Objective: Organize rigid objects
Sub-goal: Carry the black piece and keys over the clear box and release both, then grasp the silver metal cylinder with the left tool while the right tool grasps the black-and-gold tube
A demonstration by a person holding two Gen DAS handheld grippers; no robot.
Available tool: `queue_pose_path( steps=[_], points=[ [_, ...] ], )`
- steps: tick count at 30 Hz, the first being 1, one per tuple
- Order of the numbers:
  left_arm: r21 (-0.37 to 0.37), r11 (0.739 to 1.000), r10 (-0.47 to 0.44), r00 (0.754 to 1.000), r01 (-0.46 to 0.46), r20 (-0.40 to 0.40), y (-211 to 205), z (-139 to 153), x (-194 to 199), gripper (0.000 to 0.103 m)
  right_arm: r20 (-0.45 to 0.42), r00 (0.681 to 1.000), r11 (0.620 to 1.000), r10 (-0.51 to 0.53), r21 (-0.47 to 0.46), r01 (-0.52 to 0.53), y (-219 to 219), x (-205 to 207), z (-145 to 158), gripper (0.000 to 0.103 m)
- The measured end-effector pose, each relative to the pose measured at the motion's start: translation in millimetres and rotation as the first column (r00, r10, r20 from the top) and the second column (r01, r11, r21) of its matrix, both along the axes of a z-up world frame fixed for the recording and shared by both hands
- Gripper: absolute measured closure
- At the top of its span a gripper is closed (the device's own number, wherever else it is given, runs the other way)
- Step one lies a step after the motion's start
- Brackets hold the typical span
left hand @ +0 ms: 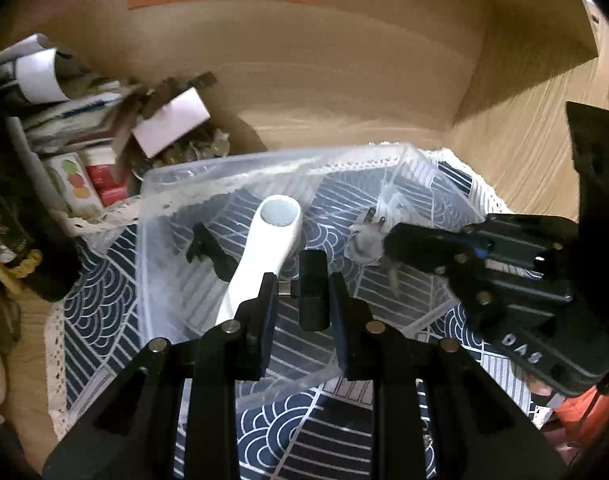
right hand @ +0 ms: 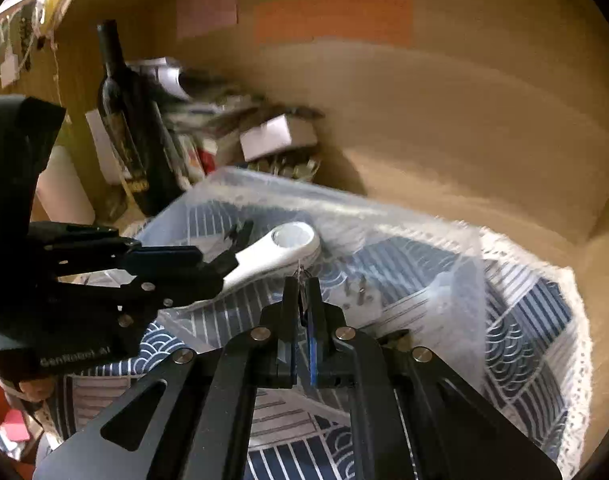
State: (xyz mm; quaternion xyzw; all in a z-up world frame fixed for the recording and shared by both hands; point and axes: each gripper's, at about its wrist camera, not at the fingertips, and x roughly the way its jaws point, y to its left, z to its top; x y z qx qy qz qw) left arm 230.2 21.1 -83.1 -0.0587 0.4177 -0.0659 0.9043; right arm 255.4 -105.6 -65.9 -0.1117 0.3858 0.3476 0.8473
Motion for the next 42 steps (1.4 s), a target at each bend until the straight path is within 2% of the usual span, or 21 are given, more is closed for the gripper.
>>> queue_pose_path(
  steps=[7, 9, 10, 12, 14, 16, 18, 20, 22, 25, 33, 34, 37, 39, 42],
  points=[
    [0.007, 1.0, -0.008, 1.0, 0.008, -0.014, -4.1, -2.6, 4.7, 0.078, -0.059, 0.998, 0.999, -0.008, -0.031, 0.006, -2.5, 14.6, -15.5, 0.1],
    [-0.008, 1.0, -0.006, 1.0, 0.006, -0.021, -3.0, -1.7, 4.8, 0.073, -0.06, 0.998, 0.999, -0.022, -0.033, 0.02, -6.2, 14.5, -12.8, 0.099],
    [-0.012, 1.0, -0.003, 1.0, 0.002, -0.018, -2.5, -0.3, 3.4, 0.067, -0.055, 0.998, 0.999, -0.028, -0.035, 0.026, -8.3, 13.4, -10.7, 0.097],
    [-0.005, 1.0, 0.011, 1.0, -0.011, -0.003, -2.1, 3.8, -2.1, 0.06, -0.038, 0.999, 0.999, -0.039, -0.039, 0.037, -10.8, 9.9, -6.4, 0.09],
    [0.004, 1.0, 0.02, 1.0, -0.02, 0.019, -2.0, 10.4, -9.5, 0.054, -0.006, 0.998, 0.997, -0.056, -0.046, 0.056, -14.7, 3.8, 0.2, 0.074],
    [0.005, 1.0, 0.019, 0.999, -0.019, 0.042, -1.9, 18.0, -18.7, 0.049, 0.024, 0.997, 0.996, -0.072, -0.048, 0.073, -18.0, -3.9, 7.7, 0.067],
    [0.013, 0.999, 0.029, 0.998, -0.03, 0.064, -1.4, 25.7, -30.0, 0.04, 0.047, 0.995, 0.996, -0.082, -0.036, 0.084, -22.3, -14.1, 17.5, 0.059],
    [0.029, 0.998, 0.045, 0.995, -0.048, 0.089, -2.2, 33.0, -42.0, 0.023, 0.074, 0.993, 0.995, -0.094, -0.028, 0.096, -26.2, -23.4, 25.0, 0.04],
    [0.04, 0.997, 0.061, 0.992, -0.066, 0.109, -2.5, 37.9, -55.4, 0.013, 0.104, 0.99, 0.995, -0.096, -0.01, 0.098, -30.5, -37.0, 33.5, 0.033],
    [0.052, 0.995, 0.073, 0.99, -0.08, 0.119, -4.2, 39.2, -73.6, 0.008, 0.118, 0.989, 0.996, -0.085, -0.007, 0.087, -33.4, -54.7, 38.4, 0.024],
    [0.044, 0.998, 0.047, 0.998, -0.049, 0.048, -16.3, 7.1, -111.3, 0.008, 0.084, 0.992, 0.996, -0.089, -0.015, 0.091, -45.6, -93.1, 19.0, 0.021],
    [0.043, 0.998, 0.033, 0.999, -0.035, 0.034, -19.6, 0.6, -114.7, 0.01, 0.073, 0.993, 0.995, -0.096, -0.017, 0.097, -47.9, -96.7, 14.1, 0.021],
    [0.044, 0.999, -0.006, 1.0, 0.007, -0.012, -30.8, -16.1, -121.0, 0.027, 0.045, 0.992, 0.993, -0.118, -0.017, 0.119, -55.9, -104.8, 3.3, 0.021],
    [0.027, 0.999, -0.028, 0.999, 0.029, -0.037, -35.2, -24.8, -123.3, 0.032, 0.027, 0.991, 0.991, -0.134, -0.015, 0.135, -62.8, -110.4, -3.0, 0.021],
    [0.01, 0.998, -0.059, 0.996, 0.06, -0.06, -42.0, -35.6, -126.9, 0.045, 0.011, 0.991, 0.991, -0.134, -0.007, 0.134, -69.9, -120.2, -8.1, 0.021]
  ],
)
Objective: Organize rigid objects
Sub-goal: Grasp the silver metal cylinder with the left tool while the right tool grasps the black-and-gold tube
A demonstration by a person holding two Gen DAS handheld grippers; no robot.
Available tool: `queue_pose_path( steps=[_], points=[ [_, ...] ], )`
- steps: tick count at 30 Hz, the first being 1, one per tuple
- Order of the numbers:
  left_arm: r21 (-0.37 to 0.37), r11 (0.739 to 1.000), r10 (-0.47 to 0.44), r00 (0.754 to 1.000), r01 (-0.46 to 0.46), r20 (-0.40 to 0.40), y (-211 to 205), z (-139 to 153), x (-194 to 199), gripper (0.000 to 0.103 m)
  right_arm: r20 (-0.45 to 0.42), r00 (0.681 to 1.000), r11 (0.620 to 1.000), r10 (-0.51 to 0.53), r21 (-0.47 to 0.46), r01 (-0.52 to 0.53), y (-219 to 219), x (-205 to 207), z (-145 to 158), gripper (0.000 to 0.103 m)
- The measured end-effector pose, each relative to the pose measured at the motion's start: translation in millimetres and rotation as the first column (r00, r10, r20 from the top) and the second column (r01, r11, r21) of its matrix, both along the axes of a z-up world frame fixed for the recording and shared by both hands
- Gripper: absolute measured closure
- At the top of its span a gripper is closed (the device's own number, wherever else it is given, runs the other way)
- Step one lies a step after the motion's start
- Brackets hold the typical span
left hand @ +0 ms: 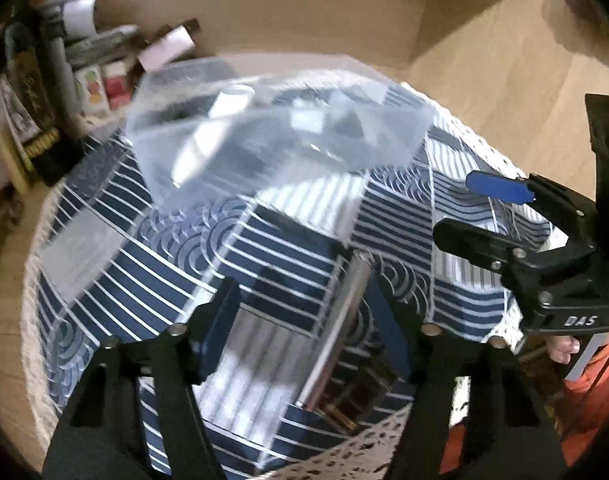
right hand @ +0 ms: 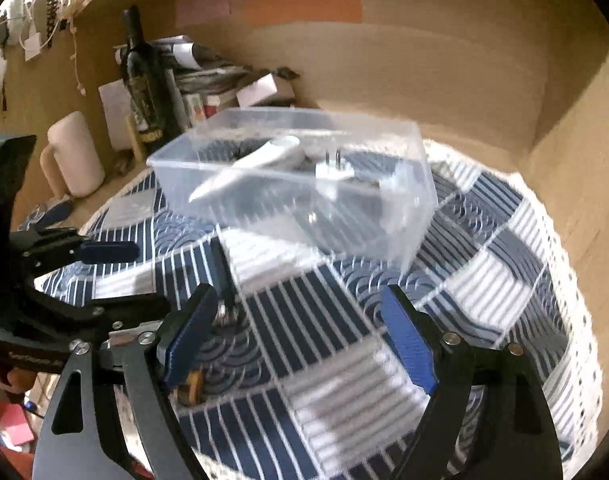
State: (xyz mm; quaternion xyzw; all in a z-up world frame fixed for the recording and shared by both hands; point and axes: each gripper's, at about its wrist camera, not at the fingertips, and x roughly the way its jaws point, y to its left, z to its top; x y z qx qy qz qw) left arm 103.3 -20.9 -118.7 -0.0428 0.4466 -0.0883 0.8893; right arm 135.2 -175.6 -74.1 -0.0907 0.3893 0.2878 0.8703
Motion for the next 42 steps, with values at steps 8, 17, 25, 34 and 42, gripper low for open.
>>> queue_pose_path(
  steps=[8, 17, 25, 34, 42],
  points=[
    [0.073, 0.997, -0.026, 1.0, 0.026, 0.012, -15.8, -12.4, -11.9, 0.088, -0.051, 0.999, 0.999, 0.007, 0.032, -0.006, -5.0, -22.3, -14.0, 0.021],
    [0.059, 0.993, 0.099, 0.995, -0.101, 0.029, 26.7, -12.6, -54.0, 0.088, -0.076, 0.991, 0.993, 0.109, 0.057, -0.104, 25.9, -45.9, -23.4, 0.014],
    [0.047, 0.989, 0.135, 0.99, -0.137, 0.035, 36.8, -13.4, -69.9, 0.086, -0.101, 0.978, 0.983, 0.183, 0.031, -0.181, 57.0, -57.9, -39.4, 0.004],
    [0.081, 0.989, 0.123, 0.991, -0.127, 0.05, 28.7, -18.1, -53.5, 0.069, -0.056, 0.981, 0.982, 0.186, -0.035, -0.188, 56.3, -56.3, -43.0, 0.023],
    [0.082, 0.99, 0.109, 0.991, -0.115, 0.071, 24.7, -7.5, -44.6, 0.088, -0.036, 0.995, 0.995, 0.098, 0.001, -0.098, 29.9, -34.4, -27.1, 0.023]
  ],
)
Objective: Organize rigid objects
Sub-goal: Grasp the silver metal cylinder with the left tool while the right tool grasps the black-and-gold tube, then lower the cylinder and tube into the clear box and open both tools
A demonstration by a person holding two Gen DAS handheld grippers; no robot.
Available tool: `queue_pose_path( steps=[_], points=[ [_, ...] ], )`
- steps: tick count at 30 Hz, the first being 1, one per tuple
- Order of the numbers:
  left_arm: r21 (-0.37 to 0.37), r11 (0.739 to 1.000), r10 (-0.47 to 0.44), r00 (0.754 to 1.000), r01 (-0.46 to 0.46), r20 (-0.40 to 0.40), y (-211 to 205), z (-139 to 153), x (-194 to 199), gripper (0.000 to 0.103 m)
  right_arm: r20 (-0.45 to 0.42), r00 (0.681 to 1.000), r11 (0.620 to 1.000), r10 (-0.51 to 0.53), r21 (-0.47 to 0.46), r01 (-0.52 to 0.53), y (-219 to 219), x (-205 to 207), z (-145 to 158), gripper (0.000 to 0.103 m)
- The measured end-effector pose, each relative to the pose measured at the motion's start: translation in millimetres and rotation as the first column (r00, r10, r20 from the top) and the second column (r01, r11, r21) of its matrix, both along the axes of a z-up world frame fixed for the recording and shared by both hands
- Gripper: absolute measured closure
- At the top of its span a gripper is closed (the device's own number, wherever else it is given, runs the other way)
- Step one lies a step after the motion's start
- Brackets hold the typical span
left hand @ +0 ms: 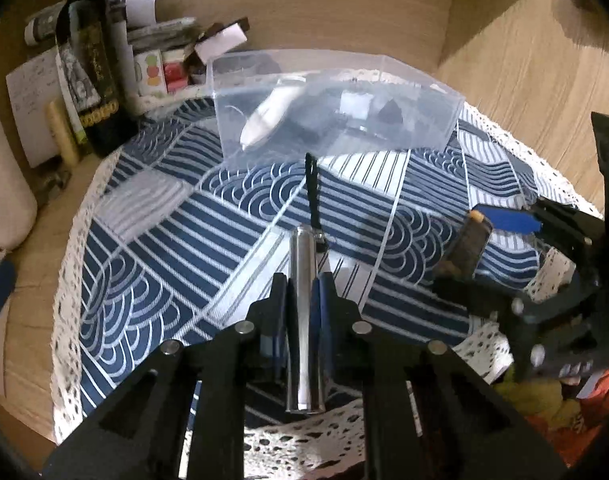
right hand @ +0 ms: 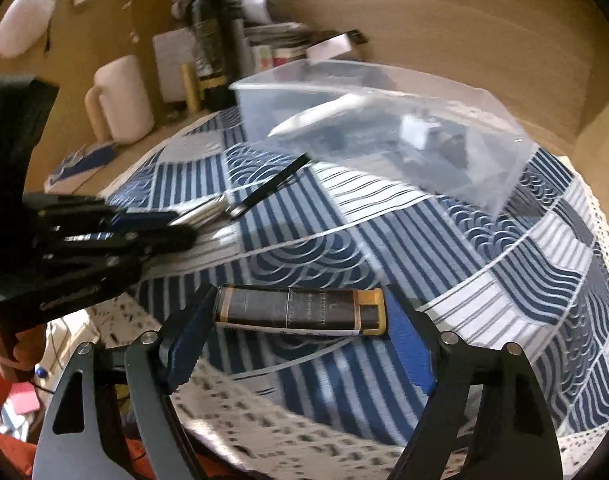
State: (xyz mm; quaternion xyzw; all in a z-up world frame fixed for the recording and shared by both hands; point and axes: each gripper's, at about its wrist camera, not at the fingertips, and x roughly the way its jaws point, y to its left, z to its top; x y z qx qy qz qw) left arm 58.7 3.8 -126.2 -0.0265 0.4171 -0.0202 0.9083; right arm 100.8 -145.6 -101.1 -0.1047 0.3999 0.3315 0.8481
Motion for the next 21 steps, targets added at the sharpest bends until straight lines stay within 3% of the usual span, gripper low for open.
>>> queue_pose_path(
  steps=[7, 21],
  points=[
    [-0.007, 1.0, -0.022, 0.994, 0.023, 0.103, -7.9, 39.4, 6.9, 0.088, 0.077, 0.995, 0.996, -0.07, 0.059, 0.066, -18.9, 21.0, 33.4, 0.023],
    [-0.034, 0.999, -0.028, 0.957, 0.039, 0.29, -0.7, 120.3, 41.8, 0.088, 0.189, 0.972, 0.982, -0.138, 0.153, 0.11, -27.2, 58.5, 86.9, 0.023]
  ],
)
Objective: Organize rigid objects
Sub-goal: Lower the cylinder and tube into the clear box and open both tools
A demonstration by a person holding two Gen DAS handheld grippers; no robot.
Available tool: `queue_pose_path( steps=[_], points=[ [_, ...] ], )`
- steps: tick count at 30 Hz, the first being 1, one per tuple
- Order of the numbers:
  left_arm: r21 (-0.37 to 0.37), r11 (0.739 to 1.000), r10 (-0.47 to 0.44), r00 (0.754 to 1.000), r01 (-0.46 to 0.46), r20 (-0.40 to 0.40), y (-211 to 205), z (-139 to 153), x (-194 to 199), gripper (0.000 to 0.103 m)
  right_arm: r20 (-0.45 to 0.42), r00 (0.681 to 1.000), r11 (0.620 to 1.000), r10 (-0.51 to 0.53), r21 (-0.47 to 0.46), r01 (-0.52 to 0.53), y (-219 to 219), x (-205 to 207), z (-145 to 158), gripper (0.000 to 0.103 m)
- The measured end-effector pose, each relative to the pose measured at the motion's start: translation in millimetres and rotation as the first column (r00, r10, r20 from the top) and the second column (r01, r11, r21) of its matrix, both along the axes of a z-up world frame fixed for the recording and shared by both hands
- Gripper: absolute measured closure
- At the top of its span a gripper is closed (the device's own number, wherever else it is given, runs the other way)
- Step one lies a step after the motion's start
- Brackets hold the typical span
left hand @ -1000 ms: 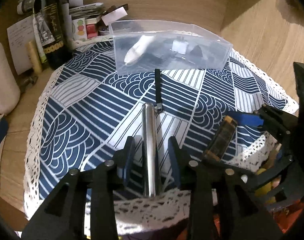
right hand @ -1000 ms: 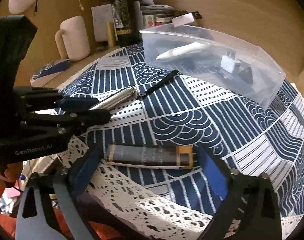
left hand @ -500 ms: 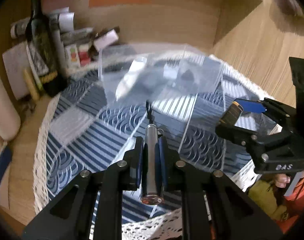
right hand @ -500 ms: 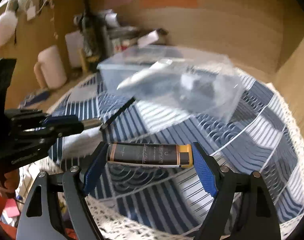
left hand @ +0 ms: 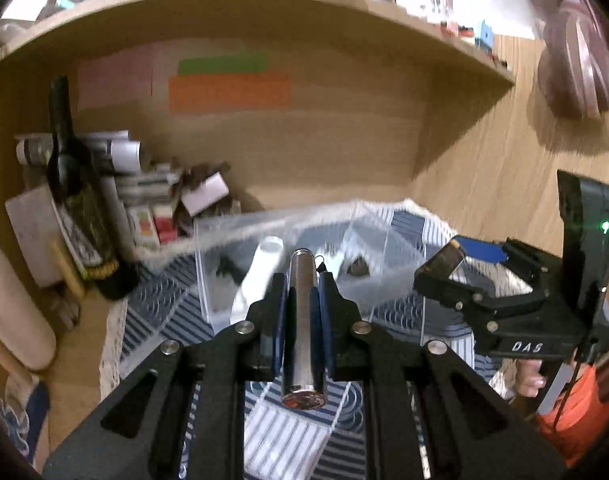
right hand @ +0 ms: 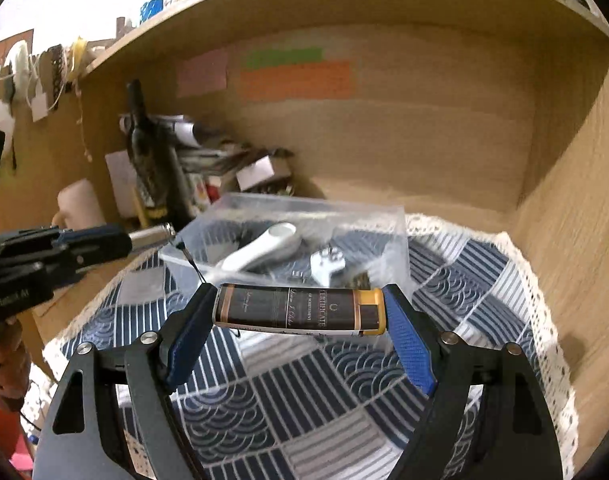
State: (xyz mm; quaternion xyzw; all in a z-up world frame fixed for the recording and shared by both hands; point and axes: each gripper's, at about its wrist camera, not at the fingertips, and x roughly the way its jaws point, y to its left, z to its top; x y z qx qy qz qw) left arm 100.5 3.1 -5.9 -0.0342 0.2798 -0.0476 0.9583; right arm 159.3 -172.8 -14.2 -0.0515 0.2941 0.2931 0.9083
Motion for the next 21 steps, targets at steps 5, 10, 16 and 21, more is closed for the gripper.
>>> queue_pose_path(
  steps=[5, 10, 16, 21],
  points=[
    [-0.009, 1.0, -0.003, 1.0, 0.003, 0.03, 5.7, 17.5, 18.6, 0.088, 0.027, 1.0, 1.0, -0.003, 0.004, 0.003, 3.9, 16.3, 12.3, 0.023],
    [-0.003, 1.0, -0.001, 0.999, 0.001, 0.041, 10.6, 25.0, 38.7, 0.088, 0.032, 0.999, 1.0, -0.006, 0.018, 0.005, 8.7, 36.8, 18.2, 0.023],
    [-0.004, 1.0, -0.011, 1.0, 0.011, 0.002, 17.7, 8.0, 68.7, 0.088, 0.015, 1.0, 1.0, 0.005, -0.028, -0.005, 27.0, 60.8, 9.9, 0.023],
    [-0.037, 0.999, -0.022, 0.997, 0.02, -0.07, 26.5, -22.0, 92.8, 0.088, -0.062, 0.998, 0.997, 0.018, -0.078, -0.022, 40.7, 80.2, -17.2, 0.023]
  ],
)
